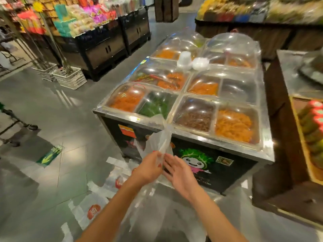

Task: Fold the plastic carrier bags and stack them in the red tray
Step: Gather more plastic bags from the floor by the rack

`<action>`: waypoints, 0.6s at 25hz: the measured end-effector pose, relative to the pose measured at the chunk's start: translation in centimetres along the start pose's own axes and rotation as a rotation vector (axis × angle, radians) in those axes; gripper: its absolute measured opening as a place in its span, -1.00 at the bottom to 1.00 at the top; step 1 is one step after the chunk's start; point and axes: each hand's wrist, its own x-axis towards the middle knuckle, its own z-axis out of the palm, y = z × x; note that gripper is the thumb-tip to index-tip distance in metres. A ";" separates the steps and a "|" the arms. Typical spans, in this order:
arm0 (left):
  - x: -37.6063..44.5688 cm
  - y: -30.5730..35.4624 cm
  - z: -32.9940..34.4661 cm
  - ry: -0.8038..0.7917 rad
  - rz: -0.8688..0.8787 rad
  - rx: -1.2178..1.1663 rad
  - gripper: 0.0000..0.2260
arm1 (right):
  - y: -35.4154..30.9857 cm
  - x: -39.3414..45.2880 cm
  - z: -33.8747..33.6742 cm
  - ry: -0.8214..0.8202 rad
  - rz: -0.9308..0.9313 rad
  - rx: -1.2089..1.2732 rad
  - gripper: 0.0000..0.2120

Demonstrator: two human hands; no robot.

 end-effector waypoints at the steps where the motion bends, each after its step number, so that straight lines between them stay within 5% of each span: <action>1: 0.5 1.4 0.9 -0.022 0.046 0.034 -0.68 | -1.8 -0.6 -1.3 0.026 -0.059 -0.164 -0.74; 5: 1.8 6.9 3.8 -0.115 0.234 0.254 -0.62 | -10.4 -3.5 -7.3 0.204 -0.444 -1.007 -0.59; 9: 2.9 13.5 7.1 -0.192 0.367 0.495 -0.61 | -19.5 -6.5 -13.5 -0.003 -0.804 -1.800 -0.61; 15: 4.0 21.4 12.2 -0.295 0.563 0.728 -0.60 | -26.4 -9.8 -20.8 -0.193 -0.791 -2.042 -0.67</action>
